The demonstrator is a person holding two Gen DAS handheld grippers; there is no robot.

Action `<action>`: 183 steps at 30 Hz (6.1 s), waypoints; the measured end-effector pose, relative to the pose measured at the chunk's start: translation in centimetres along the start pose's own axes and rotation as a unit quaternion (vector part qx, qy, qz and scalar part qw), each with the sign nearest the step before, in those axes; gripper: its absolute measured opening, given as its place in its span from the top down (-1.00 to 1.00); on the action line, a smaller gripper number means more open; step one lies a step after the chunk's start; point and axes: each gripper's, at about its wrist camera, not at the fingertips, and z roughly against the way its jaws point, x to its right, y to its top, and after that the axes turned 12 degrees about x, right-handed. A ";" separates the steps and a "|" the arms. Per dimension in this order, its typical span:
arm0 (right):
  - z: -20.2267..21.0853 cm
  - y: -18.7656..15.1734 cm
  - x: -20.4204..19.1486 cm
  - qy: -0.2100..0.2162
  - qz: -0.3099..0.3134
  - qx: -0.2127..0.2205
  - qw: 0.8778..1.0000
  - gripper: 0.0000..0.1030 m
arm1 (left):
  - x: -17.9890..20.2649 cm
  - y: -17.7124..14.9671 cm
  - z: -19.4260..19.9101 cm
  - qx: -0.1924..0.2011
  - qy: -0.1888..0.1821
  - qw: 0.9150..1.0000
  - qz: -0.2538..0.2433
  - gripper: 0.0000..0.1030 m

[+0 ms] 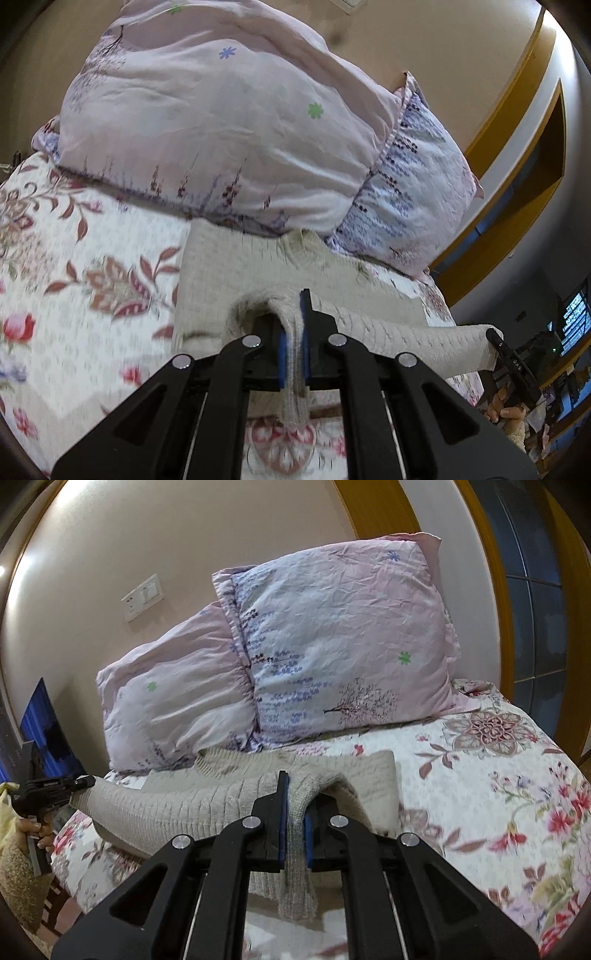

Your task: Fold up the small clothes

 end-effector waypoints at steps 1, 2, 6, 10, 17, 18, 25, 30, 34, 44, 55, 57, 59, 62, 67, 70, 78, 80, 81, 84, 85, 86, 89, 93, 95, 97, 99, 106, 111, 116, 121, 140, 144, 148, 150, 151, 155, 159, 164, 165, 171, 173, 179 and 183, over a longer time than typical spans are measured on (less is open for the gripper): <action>-0.8 0.2 0.1 -0.003 -0.002 0.000 1.000 0.86 | 0.0 0.4 -0.5 0.001 0.002 1.000 0.000 0.89; -1.5 0.4 0.3 -0.005 -0.003 -0.001 1.000 0.86 | 0.0 0.8 -1.2 0.000 0.005 1.000 0.001 0.89; -4.1 0.9 1.0 -0.014 -0.012 -0.004 1.000 0.86 | -0.3 2.1 -3.5 0.000 0.011 1.000 0.009 0.89; -6.7 1.2 2.0 -0.021 -0.032 -0.008 0.999 0.86 | -1.0 3.1 -6.0 -0.002 0.018 1.000 0.022 0.89; -11.7 -1.0 4.3 -0.047 -0.057 -0.067 0.995 0.86 | -3.8 2.1 -11.4 -0.036 0.039 0.997 0.056 0.88; -12.5 -1.7 4.8 -0.052 -0.064 -0.081 0.993 0.86 | -4.2 1.8 -12.1 -0.043 0.043 0.996 0.062 0.89; -14.9 -4.1 7.1 -0.060 -0.105 -0.139 0.983 0.85 | -6.6 0.0 -14.6 -0.070 0.045 0.989 0.122 0.87; -14.1 -3.8 7.7 -0.046 -0.137 -0.147 0.979 0.81 | -6.5 -0.2 -14.4 -0.073 0.035 0.989 0.127 0.87; -13.5 -3.9 7.7 -0.037 -0.147 -0.161 0.975 0.80 | -6.6 -0.5 -14.1 -0.091 0.033 0.986 0.139 0.86; -13.0 -2.3 7.0 -0.004 -0.163 -0.145 0.976 0.83 | -6.1 0.0 -13.5 -0.085 0.010 0.985 0.146 0.85; -18.3 -2.9 11.5 -0.051 -0.317 -0.131 0.938 0.14 | -8.8 0.8 -16.9 -0.069 0.008 0.965 0.252 0.26; -18.3 -2.9 11.4 -0.049 -0.319 -0.128 0.938 0.06 | -8.4 1.0 -16.8 -0.065 -0.001 0.966 0.248 0.04; -18.0 -2.6 11.0 -0.047 -0.308 -0.123 0.942 -0.05 | -7.8 1.5 -16.5 -0.060 -0.005 0.969 0.238 -0.25; -17.1 -1.8 10.7 -0.048 -0.287 -0.111 0.950 -0.05 | -7.0 2.2 -15.7 -0.049 -0.001 0.975 0.215 -0.34; -14.4 -0.7 10.8 -0.058 -0.251 -0.095 0.961 -0.05 | -6.5 2.8 -13.0 -0.045 0.013 0.985 0.169 -0.35; -12.7 -0.5 10.7 -0.070 -0.217 -0.096 0.969 -0.05 | -6.5 3.0 -11.2 -0.039 0.032 0.990 0.132 -0.34; -11.3 -2.7 9.4 -0.073 -0.120 -0.156 0.978 0.27 | -5.6 0.9 -7.7 -0.053 0.081 0.995 0.016 -0.19; -11.5 -3.4 9.0 -0.077 -0.101 -0.170 0.977 0.27 | -5.5 0.0 -7.9 -0.065 0.091 0.994 -0.001 -0.13; -11.7 -3.8 8.8 -0.078 -0.092 -0.181 0.976 0.27 | -5.5 -0.3 -7.9 -0.070 0.093 0.993 -0.003 -0.12; -12.0 -4.7 8.4 -0.085 -0.070 -0.202 0.973 0.38 | -5.8 -1.3 -8.4 -0.088 0.103 0.991 -0.007 0.02; -12.1 -4.9 8.3 -0.090 -0.058 -0.204 0.973 0.46 | -5.7 -1.6 -8.7 -0.092 0.106 0.990 -0.011 0.10; -12.0 -4.9 8.2 -0.092 -0.051 -0.204 0.973 0.55 | -5.8 -1.9 -8.7 -0.095 0.110 0.989 -0.016 0.20; -11.8 -4.9 8.2 -0.087 -0.046 -0.204 0.974 0.74 | -5.7 -2.3 -8.9 -0.099 0.116 0.988 -0.030 0.49; -11.3 -4.4 7.9 -0.086 -0.044 -0.193 0.976 0.78 | -5.7 -2.4 -8.9 -0.105 0.112 0.988 -0.027 0.83; -11.1 -4.1 7.7 -0.085 -0.046 -0.188 0.977 0.79 | -5.7 -2.3 -8.6 -0.104 0.109 0.988 -0.027 0.85; -10.6 -3.6 7.5 -0.084 -0.051 -0.178 0.979 0.79 | -5.8 -2.1 -8.1 -0.102 0.103 0.989 -0.024 0.86; -10.0 -3.0 7.3 -0.081 -0.054 -0.169 0.981 0.80 | -5.8 -1.9 -7.5 -0.100 0.096 0.990 -0.026 0.87; -8.1 -3.7 7.8 -0.091 -0.067 -0.177 0.978 0.80 | -6.1 -2.1 -5.6 -0.112 0.082 0.990 -0.022 0.87; -9.1 -5.6 9.0 -0.113 -0.077 -0.201 0.970 0.80 | -7.2 -3.1 -6.2 -0.125 0.093 0.988 -0.007 0.86; -9.5 -5.5 8.1 -0.127 -0.042 -0.210 0.968 0.78 | -6.5 -3.0 -6.5 -0.125 0.100 0.987 -0.027 0.75; -8.7 -3.6 6.2 -0.117 -0.019 -0.171 0.978 0.44 | -4.8 -1.9 -5.1 -0.083 0.107 0.989 -0.052 0.16; -11.6 -6.8 2.3 -0.092 0.061 -0.248 0.962 0.23 | -0.8 -5.2 -8.2 -0.120 0.088 0.980 -0.134 -0.31; -12.0 -5.8 1.5 -0.083 0.054 -0.243 0.965 -0.11 | -2.1 -3.2 -7.1 -0.098 0.073 0.990 -0.074 -0.36; -12.6 -5.2 -0.4 -0.063 0.072 -0.224 0.970 -0.15 | -3.8 -1.3 -6.3 -0.076 0.090 0.993 -0.031 -0.49; -13.2 -5.1 -1.2 -0.053 0.074 -0.221 0.971 -0.15 | -5.0 -0.5 -6.2 -0.076 0.089 0.993 0.000 -0.50; -13.4 -5.1 -1.5 -0.049 0.075 -0.220 0.971 -0.15 | -5.4 -0.3 -6.3 -0.076 0.088 0.993 0.013 -0.50; -14.4 -5.4 -3.1 -0.037 0.088 -0.215 0.972 -0.15 | -7.3 0.2 -6.6 -0.080 0.088 0.991 0.062 -0.51; -15.4 -5.9 -4.6 -0.027 0.101 -0.212 0.972 -0.15 | -8.6 0.2 -7.5 -0.088 0.086 0.987 0.099 -0.51; -16.2 -6.1 -5.3 -0.027 0.103 -0.210 0.972 -0.15 | -9.2 0.1 -8.2 -0.092 0.087 0.985 0.120 -0.51; -16.4 -6.1 -5.3 -0.027 0.102 -0.210 0.972 -0.15 | -9.4 0.1 -8.3 -0.092 0.088 0.984 0.123 -0.51; -17.2 -6.3 -5.9 -0.029 0.106 -0.208 0.972 -0.15 | -9.7 0.1 -8.9 -0.094 0.085 0.983 0.135 -0.51; -17.5 -6.3 -6.2 -0.027 0.111 -0.205 0.972 -0.15 | -9.5 0.1 -9.3 -0.097 0.085 0.982 0.136 -0.51; -18.2 -6.3 -7.3 -0.024 0.119 -0.198 0.973 -0.15 | -9.2 -0.2 -10.1 -0.103 0.080 0.981 0.145 -0.51; -18.6 -6.4 -7.9 -0.025 0.131 -0.195 0.972 -0.15 | -9.0 -0.2 -10.3 -0.103 0.079 0.981 0.145 -0.51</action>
